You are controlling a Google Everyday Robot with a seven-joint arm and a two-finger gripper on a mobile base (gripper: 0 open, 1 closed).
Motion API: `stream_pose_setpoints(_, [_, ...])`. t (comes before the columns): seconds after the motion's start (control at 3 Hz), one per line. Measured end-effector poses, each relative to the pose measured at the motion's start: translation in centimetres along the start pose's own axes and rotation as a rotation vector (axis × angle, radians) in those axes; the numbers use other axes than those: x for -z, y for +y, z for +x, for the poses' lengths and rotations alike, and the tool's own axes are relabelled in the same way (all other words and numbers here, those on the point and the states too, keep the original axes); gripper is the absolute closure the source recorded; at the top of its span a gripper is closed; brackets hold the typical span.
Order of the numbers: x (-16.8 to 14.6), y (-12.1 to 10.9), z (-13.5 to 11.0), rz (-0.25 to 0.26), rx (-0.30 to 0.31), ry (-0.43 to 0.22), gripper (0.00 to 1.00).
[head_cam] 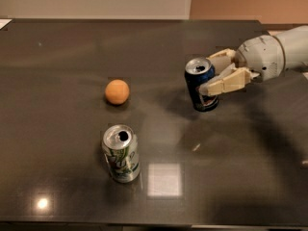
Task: Place pepsi can upright
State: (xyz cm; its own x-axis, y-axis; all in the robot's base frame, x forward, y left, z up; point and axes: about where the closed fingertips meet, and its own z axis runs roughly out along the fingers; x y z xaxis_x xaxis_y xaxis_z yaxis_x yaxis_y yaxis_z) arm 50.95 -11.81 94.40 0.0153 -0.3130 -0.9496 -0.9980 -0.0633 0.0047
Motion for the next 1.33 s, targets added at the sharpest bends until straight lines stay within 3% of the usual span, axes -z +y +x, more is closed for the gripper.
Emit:
stream_pose_setpoints(1.0, [1.3,-1.5,2.3,0.036,-0.016,-0.137,1.0])
stream_pose_setpoints(1.33, [1.5,-1.7,3.3,0.056,-0.018,-0.167,0.82])
